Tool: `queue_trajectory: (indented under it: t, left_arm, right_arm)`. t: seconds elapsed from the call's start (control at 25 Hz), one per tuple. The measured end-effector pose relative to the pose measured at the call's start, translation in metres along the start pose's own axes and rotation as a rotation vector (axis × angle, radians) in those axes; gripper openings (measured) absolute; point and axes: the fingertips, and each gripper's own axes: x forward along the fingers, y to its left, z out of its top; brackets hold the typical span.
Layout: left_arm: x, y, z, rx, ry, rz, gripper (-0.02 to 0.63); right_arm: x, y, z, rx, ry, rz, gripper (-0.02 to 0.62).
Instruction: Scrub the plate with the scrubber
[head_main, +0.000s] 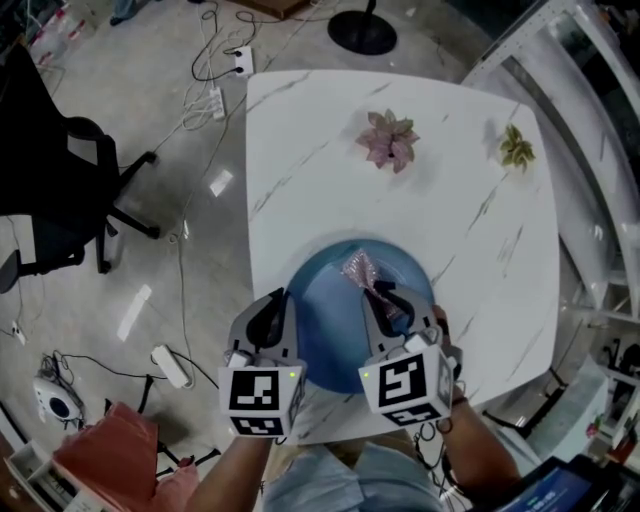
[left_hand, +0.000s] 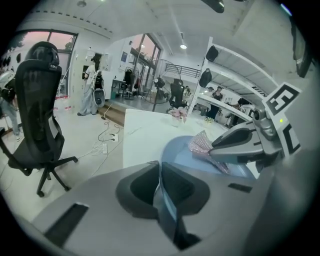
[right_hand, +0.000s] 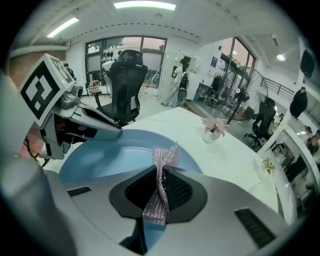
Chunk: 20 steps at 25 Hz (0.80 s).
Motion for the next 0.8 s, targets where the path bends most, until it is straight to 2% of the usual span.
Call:
queue_trajectory:
  t: [0.16,0.28,0.4,0.48,0.64,0.8]
  left_arm:
    - [0.002,-0.001,0.0,-0.016,0.001,-0.027,0.021]
    - [0.003,-0.002,0.0,-0.041,0.02,-0.063,0.018]
    - [0.006,-0.003,-0.001,-0.079,0.043,-0.1,0.018]
    - [0.007,-0.002,-0.001,-0.098,0.056,-0.121,0.018]
    - [0.009,-0.002,-0.002,-0.119,0.077,-0.146,0.018]
    - [0.009,-0.003,-0.003,-0.148,0.098,-0.165,0.018]
  right_arm:
    - [0.003,-0.008,0.0,0.02,0.058,0.014,0.055]
    - [0.011,-0.011,-0.001,0.055,0.119,0.057,0.055]
    - [0.023,-0.007,-0.003,0.021,0.196,0.11,0.052]
    - [0.028,-0.003,-0.002,0.007,0.239,0.159,0.049]
    - [0.035,0.01,0.009,0.069,0.268,0.299,0.043]
    - [0.037,0.032,0.016,0.068,0.283,0.38,0.041]
